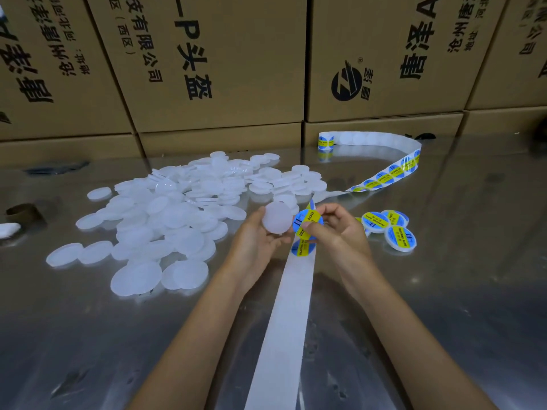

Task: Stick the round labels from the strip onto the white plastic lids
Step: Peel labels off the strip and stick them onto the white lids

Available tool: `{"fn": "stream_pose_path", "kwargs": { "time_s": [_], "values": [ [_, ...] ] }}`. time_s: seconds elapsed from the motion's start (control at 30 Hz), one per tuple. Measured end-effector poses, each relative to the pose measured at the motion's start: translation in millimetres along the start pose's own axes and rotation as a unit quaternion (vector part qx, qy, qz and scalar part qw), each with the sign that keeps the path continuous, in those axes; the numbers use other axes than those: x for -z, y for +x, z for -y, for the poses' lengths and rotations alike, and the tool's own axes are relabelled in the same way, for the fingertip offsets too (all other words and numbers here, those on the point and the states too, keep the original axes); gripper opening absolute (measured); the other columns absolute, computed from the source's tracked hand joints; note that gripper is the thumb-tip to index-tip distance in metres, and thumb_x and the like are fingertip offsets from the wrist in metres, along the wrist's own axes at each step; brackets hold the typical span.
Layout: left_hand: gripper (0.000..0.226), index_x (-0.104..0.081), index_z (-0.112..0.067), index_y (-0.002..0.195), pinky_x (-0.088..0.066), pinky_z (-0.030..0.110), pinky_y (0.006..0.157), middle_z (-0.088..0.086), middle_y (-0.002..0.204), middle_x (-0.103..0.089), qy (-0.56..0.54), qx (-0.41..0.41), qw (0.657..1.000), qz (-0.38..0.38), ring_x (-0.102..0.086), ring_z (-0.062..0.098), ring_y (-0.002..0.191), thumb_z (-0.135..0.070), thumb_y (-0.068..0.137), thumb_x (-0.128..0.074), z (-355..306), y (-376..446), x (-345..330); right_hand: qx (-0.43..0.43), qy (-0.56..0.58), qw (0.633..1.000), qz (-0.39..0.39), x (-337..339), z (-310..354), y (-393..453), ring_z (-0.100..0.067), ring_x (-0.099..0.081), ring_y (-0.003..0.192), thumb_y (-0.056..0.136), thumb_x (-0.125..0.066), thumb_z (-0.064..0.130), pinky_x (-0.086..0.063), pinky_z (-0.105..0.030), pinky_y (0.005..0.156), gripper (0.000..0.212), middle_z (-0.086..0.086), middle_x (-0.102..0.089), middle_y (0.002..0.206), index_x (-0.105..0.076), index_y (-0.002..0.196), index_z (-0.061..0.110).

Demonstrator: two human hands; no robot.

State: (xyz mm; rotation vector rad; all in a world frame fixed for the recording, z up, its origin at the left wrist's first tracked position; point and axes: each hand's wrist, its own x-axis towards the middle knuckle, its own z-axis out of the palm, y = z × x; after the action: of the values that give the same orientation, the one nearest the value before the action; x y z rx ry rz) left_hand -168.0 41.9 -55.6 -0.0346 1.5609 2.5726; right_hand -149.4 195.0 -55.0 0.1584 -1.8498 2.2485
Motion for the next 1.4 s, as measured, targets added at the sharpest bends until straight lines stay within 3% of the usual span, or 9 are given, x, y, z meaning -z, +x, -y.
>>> {"fn": "stream_pose_path", "kwargs": {
  "time_s": [0.23, 0.4, 0.67, 0.73, 0.83, 0.97, 1.07, 1.23, 1.4],
  "values": [
    [0.042, -0.059, 0.005, 0.128, -0.055, 0.034, 0.098, 0.023, 0.123, -0.068, -0.05, 0.084, 0.991, 0.092, -0.064, 0.03, 0.119, -0.024, 0.107, -0.037, 7, -13, -15, 0.073, -0.087, 0.993, -0.017, -8, -7, -2, -0.015, -0.064, 0.076, 0.08, -0.072, -0.006, -0.054, -0.024, 0.061, 0.032, -0.003, -0.066, 0.091, -0.056, 0.088, 0.021],
    [0.038, -0.063, 0.003, 0.12, -0.053, 0.034, 0.099, 0.022, 0.12, -0.069, -0.059, 0.089, 0.99, 0.093, -0.069, 0.026, 0.109, -0.023, 0.105, -0.04, 9, -16, -20, 0.081, -0.105, 0.991, -0.023, -6, -11, -1, -0.01, -0.064, 0.071, 0.079, -0.075, -0.002, -0.054, -0.024, 0.065, 0.034, 0.007, -0.066, 0.086, -0.056, 0.088, 0.025],
    [0.042, -0.059, 0.004, 0.13, -0.052, 0.032, 0.101, 0.021, 0.127, -0.067, -0.046, 0.086, 0.992, 0.073, -0.067, 0.025, 0.114, -0.024, 0.107, -0.038, 9, -20, -24, 0.113, -0.197, 0.973, -0.049, -4, -15, -2, -0.001, -0.059, 0.064, 0.076, -0.079, 0.01, -0.048, -0.017, 0.062, 0.029, 0.011, -0.065, 0.081, -0.057, 0.092, 0.022],
    [0.042, -0.06, 0.005, 0.127, -0.048, 0.036, 0.106, 0.022, 0.126, -0.067, -0.062, 0.086, 0.992, 0.074, -0.063, 0.029, 0.122, -0.024, 0.107, -0.037, 9, -20, -23, 0.136, -0.234, 0.96, -0.067, -3, -16, -3, 0.003, -0.055, 0.069, 0.074, -0.083, 0.019, -0.041, -0.008, 0.062, 0.035, 0.011, -0.06, 0.091, -0.057, 0.097, 0.025],
    [0.04, -0.06, 0.007, 0.122, -0.048, 0.039, 0.105, 0.027, 0.125, -0.065, -0.111, 0.095, 0.986, 0.075, -0.06, 0.035, 0.125, -0.024, 0.107, -0.039, 6, -21, -22, 0.119, -0.253, 0.956, -0.085, 1, -16, -2, 0.001, -0.05, 0.073, 0.069, -0.088, 0.035, -0.037, -0.009, 0.064, 0.06, 0.01, -0.05, 0.096, -0.049, 0.114, 0.029],
    [0.039, -0.056, 0.01, 0.124, -0.054, 0.04, 0.097, 0.029, 0.125, -0.064, -0.161, 0.101, 0.978, 0.088, -0.063, 0.035, 0.12, -0.022, 0.104, -0.043, 5, -22, -24, 0.117, -0.316, 0.938, -0.082, 2, -17, -4, 0.002, -0.048, 0.086, 0.064, -0.081, 0.062, -0.036, -0.014, 0.064, 0.056, 0.014, -0.048, 0.093, -0.046, 0.092, 0.028],
    [0.04, -0.056, 0.009, 0.124, -0.052, 0.042, 0.101, 0.027, 0.122, -0.067, -0.164, 0.099, 0.976, 0.099, -0.068, 0.034, 0.113, -0.023, 0.103, -0.043, 7, -22, -26, 0.135, -0.366, 0.918, -0.074, 1, -18, -6, 0.0, -0.048, 0.081, 0.069, -0.067, 0.074, -0.032, -0.018, 0.057, 0.056, 0.011, -0.046, 0.08, -0.038, 0.073, 0.026],
    [0.043, -0.06, 0.004, 0.128, -0.054, 0.039, 0.099, 0.024, 0.127, -0.066, -0.097, 0.084, 0.985, 0.117, -0.064, 0.031, 0.12, -0.025, 0.104, -0.04, 8, -23, -22, 0.151, -0.35, 0.922, -0.067, 5, -21, -3, -0.01, -0.042, 0.06, 0.089, -0.06, 0.056, -0.031, -0.024, 0.052, 0.049, 0.007, -0.04, 0.059, -0.035, 0.066, 0.02],
    [0.035, -0.064, -0.003, 0.124, -0.055, 0.032, 0.086, 0.015, 0.116, -0.069, -0.038, 0.062, 0.993, 0.098, -0.067, 0.021, 0.1, -0.022, 0.105, -0.041, 10, -21, -22, 0.18, -0.351, 0.916, -0.077, 9, -20, 0, -0.009, -0.039, 0.053, 0.102, -0.05, 0.03, -0.026, -0.022, 0.049, 0.046, 0.006, -0.036, 0.05, -0.028, 0.063, 0.025]
  ]
}}
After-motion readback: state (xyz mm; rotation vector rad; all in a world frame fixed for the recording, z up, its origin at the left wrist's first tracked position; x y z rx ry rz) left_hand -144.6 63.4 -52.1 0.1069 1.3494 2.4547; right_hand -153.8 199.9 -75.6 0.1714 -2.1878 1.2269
